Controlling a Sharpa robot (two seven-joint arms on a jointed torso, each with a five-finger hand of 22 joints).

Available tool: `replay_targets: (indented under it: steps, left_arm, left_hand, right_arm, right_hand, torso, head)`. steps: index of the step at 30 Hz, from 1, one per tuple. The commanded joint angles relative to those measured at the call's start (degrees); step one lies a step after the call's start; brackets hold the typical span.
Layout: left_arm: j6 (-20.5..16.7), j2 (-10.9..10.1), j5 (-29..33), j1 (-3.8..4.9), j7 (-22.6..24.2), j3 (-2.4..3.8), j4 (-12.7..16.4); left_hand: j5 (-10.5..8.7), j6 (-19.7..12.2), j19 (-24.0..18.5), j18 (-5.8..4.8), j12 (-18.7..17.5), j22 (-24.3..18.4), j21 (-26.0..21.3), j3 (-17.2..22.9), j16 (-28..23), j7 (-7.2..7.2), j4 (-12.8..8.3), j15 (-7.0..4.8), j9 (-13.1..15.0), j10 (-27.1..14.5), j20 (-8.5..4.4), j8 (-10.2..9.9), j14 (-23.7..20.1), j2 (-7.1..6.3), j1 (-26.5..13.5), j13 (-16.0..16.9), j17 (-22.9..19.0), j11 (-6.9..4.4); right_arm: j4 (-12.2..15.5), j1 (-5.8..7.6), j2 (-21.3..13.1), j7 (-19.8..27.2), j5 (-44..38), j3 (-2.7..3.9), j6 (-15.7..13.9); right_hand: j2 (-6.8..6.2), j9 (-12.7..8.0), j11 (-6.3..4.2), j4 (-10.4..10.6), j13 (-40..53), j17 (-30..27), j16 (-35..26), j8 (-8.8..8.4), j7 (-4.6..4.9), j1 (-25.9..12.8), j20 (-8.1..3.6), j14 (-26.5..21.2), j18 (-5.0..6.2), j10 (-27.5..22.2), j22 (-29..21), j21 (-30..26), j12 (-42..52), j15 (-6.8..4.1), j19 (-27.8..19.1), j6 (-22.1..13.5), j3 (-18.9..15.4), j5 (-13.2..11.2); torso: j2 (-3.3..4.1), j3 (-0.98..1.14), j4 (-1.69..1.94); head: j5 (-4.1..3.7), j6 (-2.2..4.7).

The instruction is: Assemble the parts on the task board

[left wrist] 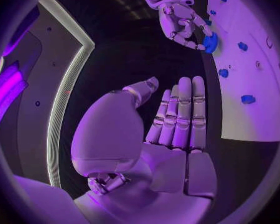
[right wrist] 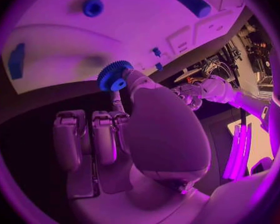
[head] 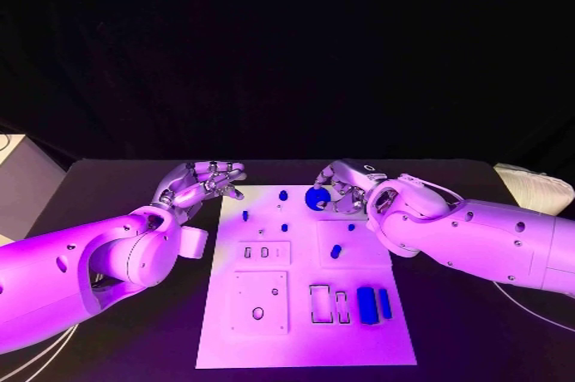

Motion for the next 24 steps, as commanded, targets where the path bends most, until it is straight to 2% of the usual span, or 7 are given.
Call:
replay_targets:
  steps: [1, 6, 11, 14, 17, 22, 24]
  left_arm:
    - [0.95, 0.15, 0.15, 0.07, 0.35, 0.05, 0.07]
    - [1.01, 0.29, 0.16, 0.07, 0.30, 0.05, 0.15]
    - [1.07, 0.46, 0.16, 0.07, 0.25, 0.05, 0.20]
    - [1.07, 0.55, 0.16, 0.07, 0.25, 0.05, 0.19]
    - [1.09, 0.69, 0.16, 0.07, 0.25, 0.05, 0.15]
    - [1.14, 0.84, 0.16, 0.07, 0.24, 0.05, 0.17]
    - [1.13, 0.84, 0.16, 0.07, 0.23, 0.05, 0.15]
  left_hand:
    - [0.17, -0.05, -0.44, 0.65, 0.01, 0.08, 0.20, 0.31, 0.37, 0.12, -0.12, 0.02, 0.05, -0.25, 0.07, 0.30, 0.06, 0.50, 0.23, 0.02, -0.06, -0.04]
    - [0.17, -0.05, -0.44, 0.65, 0.01, 0.08, 0.20, 0.31, 0.37, 0.12, -0.12, 0.02, 0.05, -0.25, 0.07, 0.30, 0.06, 0.50, 0.23, 0.02, -0.06, -0.04]
    - [0.17, -0.05, -0.44, 0.65, 0.01, 0.08, 0.20, 0.31, 0.37, 0.12, -0.12, 0.02, 0.05, -0.25, 0.07, 0.30, 0.06, 0.50, 0.23, 0.02, -0.06, -0.04]
    - [0.17, -0.05, -0.44, 0.65, 0.01, 0.08, 0.20, 0.31, 0.37, 0.12, -0.12, 0.02, 0.05, -0.25, 0.07, 0.30, 0.06, 0.50, 0.23, 0.02, -0.06, -0.04]
    - [0.17, -0.05, -0.44, 0.65, 0.01, 0.08, 0.20, 0.31, 0.37, 0.12, -0.12, 0.02, 0.05, -0.25, 0.07, 0.30, 0.06, 0.50, 0.23, 0.02, -0.06, -0.04]
    - [0.17, -0.05, -0.44, 0.65, 0.01, 0.08, 0.20, 0.31, 0.37, 0.12, -0.12, 0.02, 0.05, -0.25, 0.07, 0.30, 0.06, 0.50, 0.23, 0.02, -0.06, -0.04]
    - [0.17, -0.05, -0.44, 0.65, 0.01, 0.08, 0.20, 0.31, 0.37, 0.12, -0.12, 0.02, 0.05, -0.25, 0.07, 0.30, 0.06, 0.50, 0.23, 0.02, -0.06, -0.04]
  right_arm:
    - [1.00, 0.16, 0.70, -1.98, -4.70, 0.01, -2.48]
    - [2.03, 0.29, 3.71, -3.04, -6.17, 0.00, -2.76]
    - [1.40, 0.11, 6.21, -3.47, -6.63, -0.14, -2.57]
    - [0.42, -0.08, 7.49, -3.55, -6.77, -0.21, -2.49]
    - [-1.03, -0.38, 8.75, -3.43, -6.83, -0.30, -2.40]
    - [-2.67, -0.97, 10.12, -3.27, -6.88, -0.43, -2.04]
    - [-3.04, -1.09, 10.39, -3.28, -6.88, -0.46, -1.85]
  right_hand:
    - [-0.32, 0.34, -0.44, 0.05, 15.09, 14.62, 0.22, 1.28, -1.13, -0.42, -0.45, 5.97, -1.03, 5.98, 12.76, 0.39, 0.20, -0.52, 4.63, 1.76, 0.27, -0.39]
    - [-0.35, 0.34, -0.46, 0.03, 15.09, 14.62, 0.22, 1.31, -1.15, -0.49, -0.46, 5.97, -1.05, 5.98, 12.81, 0.44, 0.20, -0.53, 4.66, 1.79, 0.47, -0.54]
    - [-0.35, 0.34, -0.47, 0.02, 15.09, 14.61, 0.22, 1.31, -1.16, -0.50, -0.46, 5.97, -1.08, 5.98, 12.95, 0.55, 0.20, -0.53, 4.73, 1.79, 0.54, -0.58]
    - [-0.39, 0.33, -0.47, -0.01, 15.09, 14.52, 0.20, 1.28, -1.16, -0.52, -0.47, 5.95, -1.08, 5.98, 12.93, 0.54, 0.20, -0.54, 4.72, 1.73, 0.65, -0.63]
    - [-0.42, 0.31, -0.48, -0.04, 15.09, 14.58, 0.21, 1.26, -1.14, -0.53, -0.47, 5.96, -1.07, 5.98, 12.89, 0.50, 0.20, -0.54, 4.70, 1.67, 0.76, -0.68]
    - [-0.43, 0.30, -0.47, -0.08, 15.09, 14.56, 0.21, 1.23, -1.14, -0.53, -0.48, 5.96, -1.09, 5.98, 12.97, 0.57, 0.20, -0.54, 4.74, 1.61, 0.89, -0.71]
    - [-0.43, 0.30, -0.47, -0.08, 15.09, 14.56, 0.21, 1.23, -1.14, -0.53, -0.48, 5.96, -1.09, 5.98, 12.97, 0.57, 0.20, -0.54, 4.74, 1.61, 0.89, -0.71]
  torso:
    - [0.01, -0.08, -0.04]
    - [0.21, -0.04, 0.12]
    - [0.20, -0.27, 0.24]
    - [0.22, -0.12, 0.05]
    - [0.28, -0.12, 0.02]
    - [0.39, -0.13, 0.23]
    - [0.35, -0.05, 0.22]
  head:
    - [0.16, 0.16]
    - [0.29, 0.29]
    - [0.35, 0.24]
    - [0.56, 0.22]
    - [0.54, 0.19]
    - [0.60, 0.00]
    - [0.66, -0.08]
